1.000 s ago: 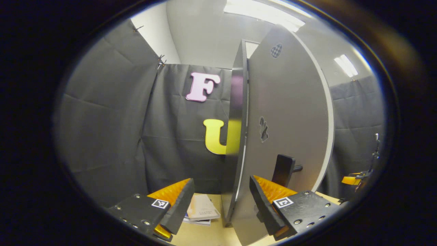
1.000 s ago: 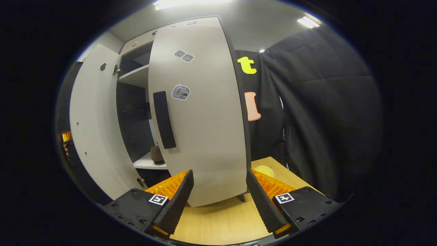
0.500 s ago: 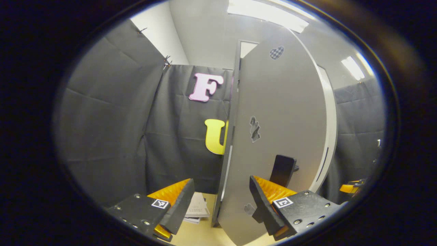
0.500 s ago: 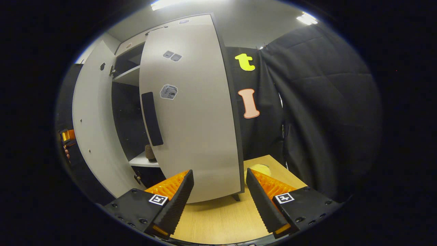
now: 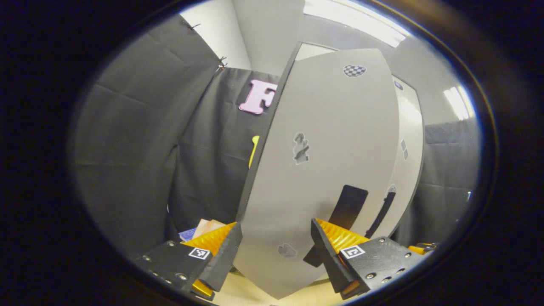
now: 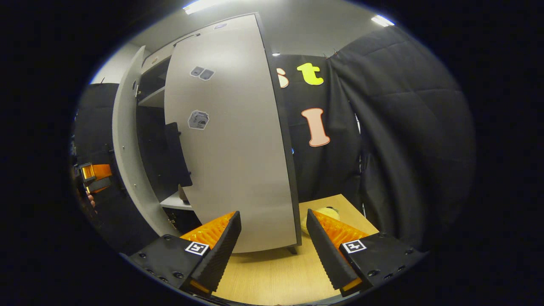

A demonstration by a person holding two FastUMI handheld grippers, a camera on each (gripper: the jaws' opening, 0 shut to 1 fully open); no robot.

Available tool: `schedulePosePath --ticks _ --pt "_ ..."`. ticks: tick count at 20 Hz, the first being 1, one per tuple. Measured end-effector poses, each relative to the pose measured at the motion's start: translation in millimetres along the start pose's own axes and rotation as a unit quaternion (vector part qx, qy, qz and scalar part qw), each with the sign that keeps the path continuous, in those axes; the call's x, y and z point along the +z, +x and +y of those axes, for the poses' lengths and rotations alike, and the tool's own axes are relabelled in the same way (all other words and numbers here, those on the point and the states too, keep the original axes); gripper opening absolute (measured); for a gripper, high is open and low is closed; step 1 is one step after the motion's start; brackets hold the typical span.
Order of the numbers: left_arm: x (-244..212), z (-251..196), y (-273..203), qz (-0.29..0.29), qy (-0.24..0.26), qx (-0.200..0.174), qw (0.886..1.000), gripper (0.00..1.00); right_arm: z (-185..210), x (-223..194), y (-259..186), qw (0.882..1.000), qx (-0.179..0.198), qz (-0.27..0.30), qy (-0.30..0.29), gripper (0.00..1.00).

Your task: Grab one shoe with the right hand and put it into the shoe cabinet, grab the other shoe with the left hand and put it into the shoe cabinet; then close the right door with the right hand and the left door with the left hand.

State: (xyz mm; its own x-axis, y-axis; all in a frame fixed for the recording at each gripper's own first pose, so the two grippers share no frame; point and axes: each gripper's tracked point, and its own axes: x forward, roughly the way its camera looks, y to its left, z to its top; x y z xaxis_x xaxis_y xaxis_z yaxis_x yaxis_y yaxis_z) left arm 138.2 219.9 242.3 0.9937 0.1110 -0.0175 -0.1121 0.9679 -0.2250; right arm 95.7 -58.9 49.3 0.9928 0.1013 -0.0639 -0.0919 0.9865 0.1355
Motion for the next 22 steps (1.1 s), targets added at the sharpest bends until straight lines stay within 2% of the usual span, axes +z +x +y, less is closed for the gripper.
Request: schedulePosePath --ticks 4,7,13,16,17,20,21,22 --pt "3 -7 -13 -0.007 0.058 0.018 0.998 0.94 0 11 4 1.000 0.011 -0.008 -0.002 0.98" --pt "1 -6 -15 -0.015 0.080 0.026 0.996 0.94 -3 25 6 0.999 -0.002 -0.035 -0.012 0.98" --pt "5 -7 -19 -0.053 0.040 0.006 0.998 0.94 -9 45 8 0.995 -0.045 -0.071 -0.051 0.98" --pt "8 -6 -21 -0.067 0.039 0.021 0.997 0.94 5 41 10 0.996 -0.028 -0.064 -0.046 0.97" --pt "8 -5 -21 -0.069 0.041 0.027 0.996 1.00 10 38 10 0.997 -0.022 -0.060 -0.045 0.97" --pt "9 -4 -22 -0.071 0.039 0.035 0.996 1.00 20 28 11 0.998 -0.006 -0.046 -0.051 0.97" --pt "7 -3 -23 -0.072 0.037 0.037 0.996 0.94 22 26 12 0.998 -0.002 -0.041 -0.052 0.98" --pt "9 -2 -23 -0.073 0.035 0.040 0.996 1.00 23 25 12 0.998 0.001 -0.039 -0.051 0.98"
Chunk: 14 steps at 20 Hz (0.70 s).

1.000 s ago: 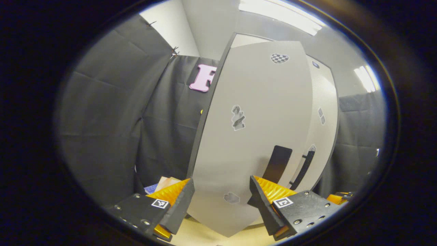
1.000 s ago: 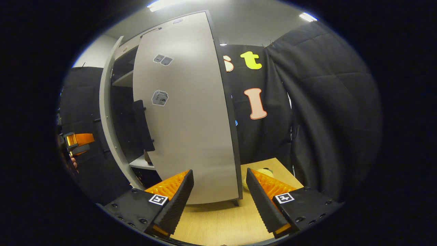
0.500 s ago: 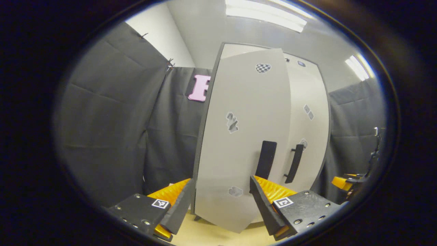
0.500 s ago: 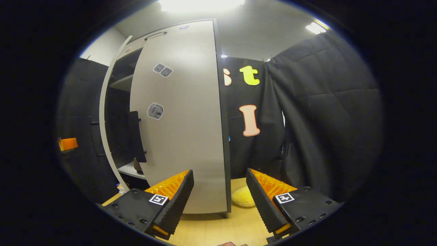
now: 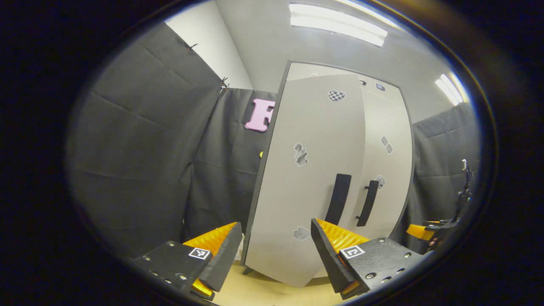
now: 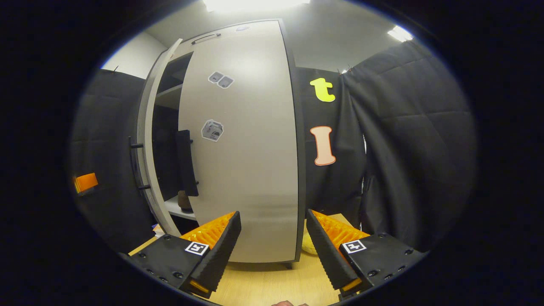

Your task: Grab one shoe with the right hand and put it into the shoe cabinet, grab the other shoe with the left hand and put it into the shoe cabinet; then close the right door with the right hand and the left door with the left hand.

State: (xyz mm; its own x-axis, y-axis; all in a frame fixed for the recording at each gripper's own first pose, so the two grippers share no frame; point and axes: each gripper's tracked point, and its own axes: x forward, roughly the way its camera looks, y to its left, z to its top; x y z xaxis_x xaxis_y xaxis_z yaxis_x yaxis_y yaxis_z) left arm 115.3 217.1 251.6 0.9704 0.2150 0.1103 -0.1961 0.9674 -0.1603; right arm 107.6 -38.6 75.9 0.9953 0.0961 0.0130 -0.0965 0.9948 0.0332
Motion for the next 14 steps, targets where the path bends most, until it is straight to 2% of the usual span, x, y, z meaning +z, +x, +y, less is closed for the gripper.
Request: schedulePosePath --ticks 3,4,5,9,14 --pt "1 1 -1 -0.005 0.001 0.001 1.000 1.00 0 2 4 1.000 0.001 0.000 0.007 0.98" --pt "3 2 -1 -0.007 0.005 0.002 1.000 0.94 0 4 6 1.000 0.001 -0.002 0.009 0.98" --pt "4 4 -2 -0.010 0.009 0.005 1.000 1.00 0 7 8 1.000 0.000 -0.004 0.011 0.98" --pt "7 5 0 -0.016 0.013 -0.002 1.000 1.00 -4 14 13 1.000 -0.014 -0.015 0.007 0.98" --pt "4 4 0 -0.010 0.011 0.003 1.000 1.00 -3 -1 11 1.000 -0.017 0.000 0.007 0.98"
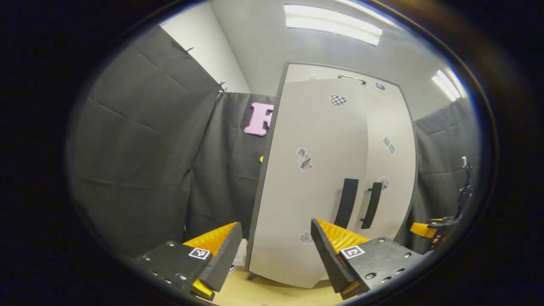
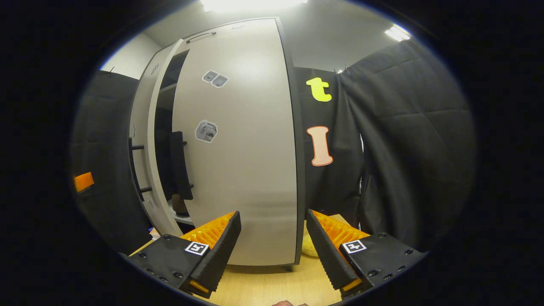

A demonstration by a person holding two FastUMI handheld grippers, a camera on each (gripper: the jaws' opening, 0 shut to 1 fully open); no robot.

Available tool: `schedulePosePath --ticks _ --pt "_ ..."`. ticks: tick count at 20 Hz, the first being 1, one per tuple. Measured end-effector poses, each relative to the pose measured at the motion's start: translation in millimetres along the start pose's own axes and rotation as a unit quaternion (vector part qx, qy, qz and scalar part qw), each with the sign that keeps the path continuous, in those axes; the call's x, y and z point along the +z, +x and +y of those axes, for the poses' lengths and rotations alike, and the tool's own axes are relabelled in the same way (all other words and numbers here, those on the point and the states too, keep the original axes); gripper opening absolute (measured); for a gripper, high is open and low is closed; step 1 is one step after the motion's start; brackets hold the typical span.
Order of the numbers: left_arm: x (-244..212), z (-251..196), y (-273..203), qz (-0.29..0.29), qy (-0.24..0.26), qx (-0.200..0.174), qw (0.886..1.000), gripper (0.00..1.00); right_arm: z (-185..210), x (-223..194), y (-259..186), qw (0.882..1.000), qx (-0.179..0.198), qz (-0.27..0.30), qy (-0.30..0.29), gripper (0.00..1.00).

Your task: Grab one shoe with the right hand and put it into the shoe cabinet, grab the other shoe with the left hand and put it into the shoe cabinet; then close the right door with the right hand and the left door with the left hand.

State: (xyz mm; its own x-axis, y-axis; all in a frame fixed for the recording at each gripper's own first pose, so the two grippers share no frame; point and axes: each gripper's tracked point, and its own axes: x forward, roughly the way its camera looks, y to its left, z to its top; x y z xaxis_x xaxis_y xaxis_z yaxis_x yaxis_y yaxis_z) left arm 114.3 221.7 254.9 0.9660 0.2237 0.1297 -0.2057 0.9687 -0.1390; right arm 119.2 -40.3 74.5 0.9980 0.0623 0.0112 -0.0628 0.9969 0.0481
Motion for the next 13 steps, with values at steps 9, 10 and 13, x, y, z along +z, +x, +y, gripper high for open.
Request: schedulePosePath --ticks 9,10,13 --pt "-6 8 -4 0.020 0.004 0.017 1.000 1.00 -4 -7 -4 1.000 -0.009 0.007 0.012 0.98" --pt "-8 12 -6 0.026 0.006 0.027 0.999 1.00 -3 -9 -4 1.000 -0.011 0.011 0.013 0.98" --pt "-13 17 -7 0.036 0.009 0.030 0.999 1.00 -3 -12 -4 1.000 -0.018 0.018 0.011 0.98"
